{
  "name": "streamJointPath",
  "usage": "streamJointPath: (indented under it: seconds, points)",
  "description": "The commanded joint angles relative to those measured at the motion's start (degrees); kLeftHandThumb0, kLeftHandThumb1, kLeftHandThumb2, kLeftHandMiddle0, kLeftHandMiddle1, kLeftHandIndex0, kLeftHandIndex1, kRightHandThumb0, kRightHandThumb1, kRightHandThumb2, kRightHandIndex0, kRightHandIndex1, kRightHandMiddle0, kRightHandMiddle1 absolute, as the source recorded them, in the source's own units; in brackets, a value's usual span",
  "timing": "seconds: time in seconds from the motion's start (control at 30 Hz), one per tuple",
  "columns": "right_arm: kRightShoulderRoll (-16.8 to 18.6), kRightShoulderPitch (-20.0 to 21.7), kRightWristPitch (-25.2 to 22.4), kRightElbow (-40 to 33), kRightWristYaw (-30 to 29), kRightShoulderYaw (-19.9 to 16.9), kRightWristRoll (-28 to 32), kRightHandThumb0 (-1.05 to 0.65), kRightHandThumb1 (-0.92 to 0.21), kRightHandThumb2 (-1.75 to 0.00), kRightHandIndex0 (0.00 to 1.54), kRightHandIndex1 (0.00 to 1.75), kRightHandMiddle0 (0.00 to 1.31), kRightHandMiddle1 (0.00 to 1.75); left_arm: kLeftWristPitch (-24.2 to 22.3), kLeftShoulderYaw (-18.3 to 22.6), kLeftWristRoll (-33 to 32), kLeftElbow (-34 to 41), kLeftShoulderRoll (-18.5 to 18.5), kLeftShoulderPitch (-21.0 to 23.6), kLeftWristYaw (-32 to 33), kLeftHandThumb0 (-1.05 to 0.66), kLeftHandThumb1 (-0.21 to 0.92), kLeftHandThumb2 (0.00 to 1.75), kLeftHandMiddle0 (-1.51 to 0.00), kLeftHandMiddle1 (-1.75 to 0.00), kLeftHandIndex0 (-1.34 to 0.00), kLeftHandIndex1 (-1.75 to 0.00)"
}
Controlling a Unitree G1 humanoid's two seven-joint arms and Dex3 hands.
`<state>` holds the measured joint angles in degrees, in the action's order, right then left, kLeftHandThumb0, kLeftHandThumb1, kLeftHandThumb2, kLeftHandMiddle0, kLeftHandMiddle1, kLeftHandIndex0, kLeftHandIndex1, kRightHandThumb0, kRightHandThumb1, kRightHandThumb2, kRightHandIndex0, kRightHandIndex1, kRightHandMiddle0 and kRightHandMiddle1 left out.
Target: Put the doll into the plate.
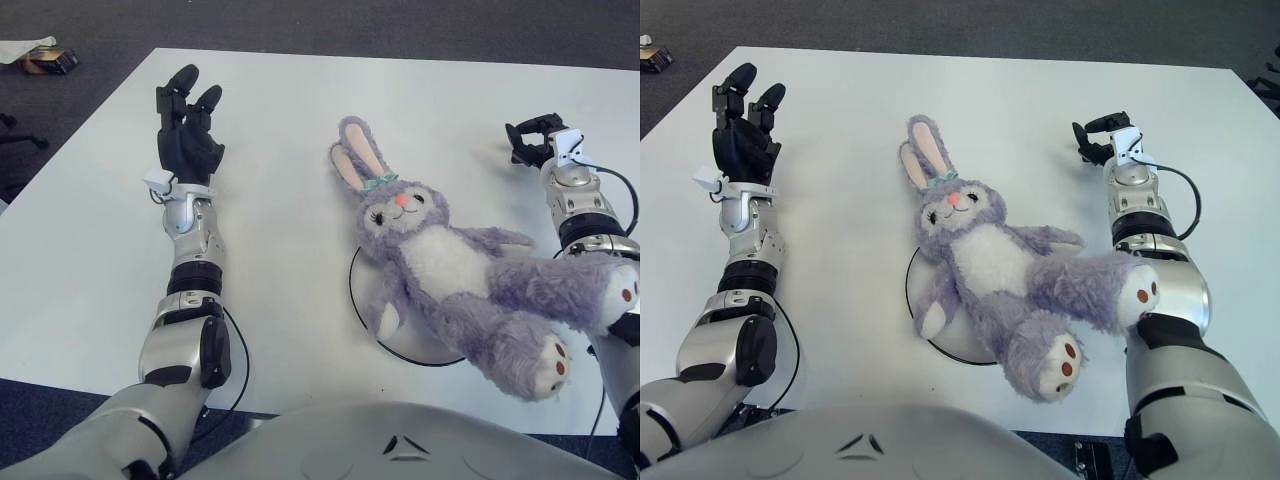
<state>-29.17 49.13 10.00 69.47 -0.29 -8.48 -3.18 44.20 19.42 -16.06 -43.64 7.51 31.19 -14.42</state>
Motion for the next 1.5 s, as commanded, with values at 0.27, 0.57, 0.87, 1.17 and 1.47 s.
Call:
streamJointPath:
  seconds: [0.27,0.57,0.87,1.17,1.47]
  points:
    - [5.38,-3.47,4.93,-6.41,1.1,-5.62,7.28,-0.01,-0.74,-0.75,0.41,1.56,0.15,1.75,-6.01,-0.43,2.46,-0.77,1.38,-0.5,5.52,-0.86,0.92,0.93,-0.47,-1.32,-0.11,-1.58]
    - [9.94,-9.91,4.58,-17.51,-0.95,-6.01,8.46,-0.01,-0.64,-0.86,0.47,1.54,0.21,1.75,-14.35,-1.56,4.69,0.4,1.86,-2.99,8.66,-0.72,0.92,0.9,-0.59,-1.59,-0.23,-1.73]
    - [13.24,-16.85,2.81,-26.72,-3.74,-4.67,6.7,-0.01,-0.57,-0.95,0.51,1.52,0.28,1.75,-22.32,-3.62,5.56,5.54,0.55,-5.93,9.77,-0.43,0.7,0.87,-0.66,-1.73,-0.34,-1.75]
    - [16.58,-23.24,3.41,-31.41,-5.37,-3.16,5.63,-0.01,-0.54,-0.99,0.53,1.51,0.31,1.75,-24.8,-5.75,7.94,7.22,0.72,-8.07,11.1,-0.41,0.58,0.99,-0.78,-1.75,-0.41,-1.75]
    - [17.25,-25.2,4.98,-30.41,-5.42,-2.1,4.86,-0.01,-0.52,-1.0,0.54,1.5,0.31,1.75,-24.89,-7.91,10.25,9.62,0.71,-10.33,11.26,-0.41,0.56,1.01,-0.84,-1.75,-0.42,-1.75]
